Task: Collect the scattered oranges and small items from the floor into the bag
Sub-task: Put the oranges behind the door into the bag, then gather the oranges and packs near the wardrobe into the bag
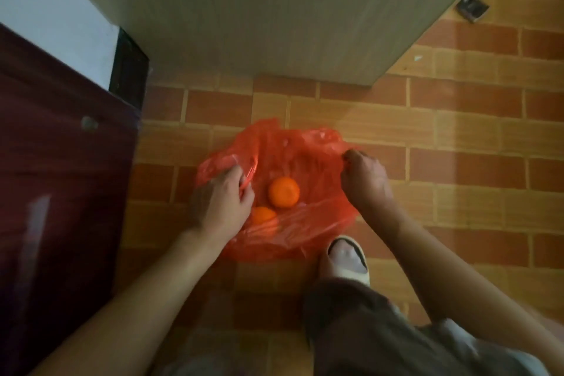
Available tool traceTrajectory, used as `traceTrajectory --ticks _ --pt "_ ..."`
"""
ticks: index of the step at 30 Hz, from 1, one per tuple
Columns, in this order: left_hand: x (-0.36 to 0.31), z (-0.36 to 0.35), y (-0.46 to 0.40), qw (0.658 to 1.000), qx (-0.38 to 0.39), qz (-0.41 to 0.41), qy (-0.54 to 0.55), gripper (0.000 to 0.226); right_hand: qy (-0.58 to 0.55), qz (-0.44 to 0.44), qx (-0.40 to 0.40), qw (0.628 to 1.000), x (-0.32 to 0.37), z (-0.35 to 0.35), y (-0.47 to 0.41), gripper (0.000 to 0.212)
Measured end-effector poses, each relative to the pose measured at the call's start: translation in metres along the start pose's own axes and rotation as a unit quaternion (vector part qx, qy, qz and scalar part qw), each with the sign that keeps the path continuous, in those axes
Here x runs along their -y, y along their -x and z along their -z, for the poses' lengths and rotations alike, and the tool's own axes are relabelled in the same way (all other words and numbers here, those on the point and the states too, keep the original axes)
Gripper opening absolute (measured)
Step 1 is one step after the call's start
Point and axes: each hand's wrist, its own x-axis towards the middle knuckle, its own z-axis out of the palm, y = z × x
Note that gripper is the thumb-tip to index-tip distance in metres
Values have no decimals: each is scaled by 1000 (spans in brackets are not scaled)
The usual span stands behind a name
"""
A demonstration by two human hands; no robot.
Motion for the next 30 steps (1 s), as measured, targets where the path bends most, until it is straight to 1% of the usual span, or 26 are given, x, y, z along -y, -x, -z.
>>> traceTrajectory --ticks 3,6,12,17,21,24,27,30 --pt "-26 25 29 1000 -13 17 10 16 -19 15 -4 1000 26 24 35 21" --pt "-54 66 56 999 -2 39 2 18 -43 9 -2 999 43 60 72 15" --pt "-122 164 104 997 27 65 -5 12 -68 -9 9 998 74 159 148 18" --pt "-191 234 120 997 19 80 15 13 -108 -43 -6 993 92 248 187 20" --pt "-243 272 114 998 7 59 23 11 -130 -73 -24 989 97 310 196 21" --pt "-274 291 112 998 14 45 32 7 -146 -89 -40 984 98 346 204 22" --pt "-305 306 114 999 25 13 32 7 -162 -98 -71 979 93 376 216 23" --pt "-338 318 121 999 35 2 38 7 -183 -120 -109 969 81 402 231 21"
